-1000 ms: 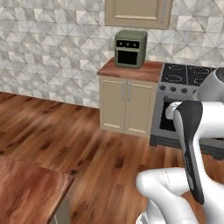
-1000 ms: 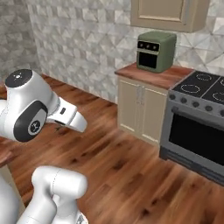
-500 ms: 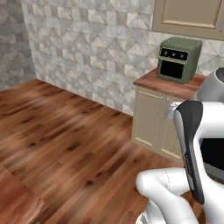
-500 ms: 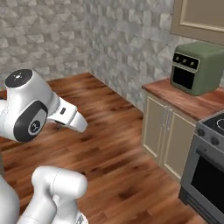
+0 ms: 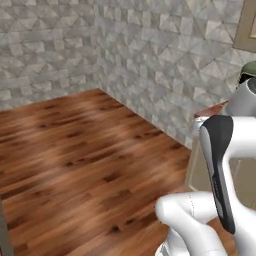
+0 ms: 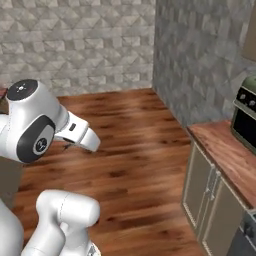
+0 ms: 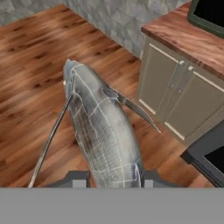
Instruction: Take the cheese, fish, and avocado from the fridge and place them on the plate on the dining counter to create an appetizer plate.
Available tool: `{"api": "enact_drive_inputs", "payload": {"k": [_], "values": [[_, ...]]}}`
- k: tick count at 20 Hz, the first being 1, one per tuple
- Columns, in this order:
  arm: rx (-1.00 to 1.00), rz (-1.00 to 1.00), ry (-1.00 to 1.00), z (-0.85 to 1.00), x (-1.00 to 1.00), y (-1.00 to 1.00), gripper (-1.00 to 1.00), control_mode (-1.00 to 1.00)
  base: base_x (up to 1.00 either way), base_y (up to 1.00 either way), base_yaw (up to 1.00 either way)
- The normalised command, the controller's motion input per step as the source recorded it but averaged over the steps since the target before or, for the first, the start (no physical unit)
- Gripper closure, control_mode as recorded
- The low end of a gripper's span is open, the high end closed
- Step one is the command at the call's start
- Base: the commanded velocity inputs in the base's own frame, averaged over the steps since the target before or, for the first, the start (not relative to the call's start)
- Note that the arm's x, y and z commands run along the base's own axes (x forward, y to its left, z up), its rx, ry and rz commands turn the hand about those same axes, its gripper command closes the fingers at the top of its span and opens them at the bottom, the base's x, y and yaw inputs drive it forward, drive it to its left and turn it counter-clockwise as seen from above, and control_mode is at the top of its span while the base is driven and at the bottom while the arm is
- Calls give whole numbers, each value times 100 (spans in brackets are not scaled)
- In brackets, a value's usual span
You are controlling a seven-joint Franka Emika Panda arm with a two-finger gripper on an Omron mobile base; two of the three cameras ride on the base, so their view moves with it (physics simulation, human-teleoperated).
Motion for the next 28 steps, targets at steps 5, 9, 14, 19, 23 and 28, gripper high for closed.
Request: {"api": "enact_drive_inputs", "payload": {"k": [5,9,14,19,23,28], "values": [[0,0,0,0,0,0,100,100,100,-32,49],[0,0,0,0,0,0,100,100,100,-23,52],[0,0,0,0,0,0,100,100,100,-24,51],[0,0,0,0,0,0,100,100,100,-27,50],[0,0,0,0,0,0,100,100,100,-32,50],[0,0,0,0,0,0,100,100,100,-36,50]]}}
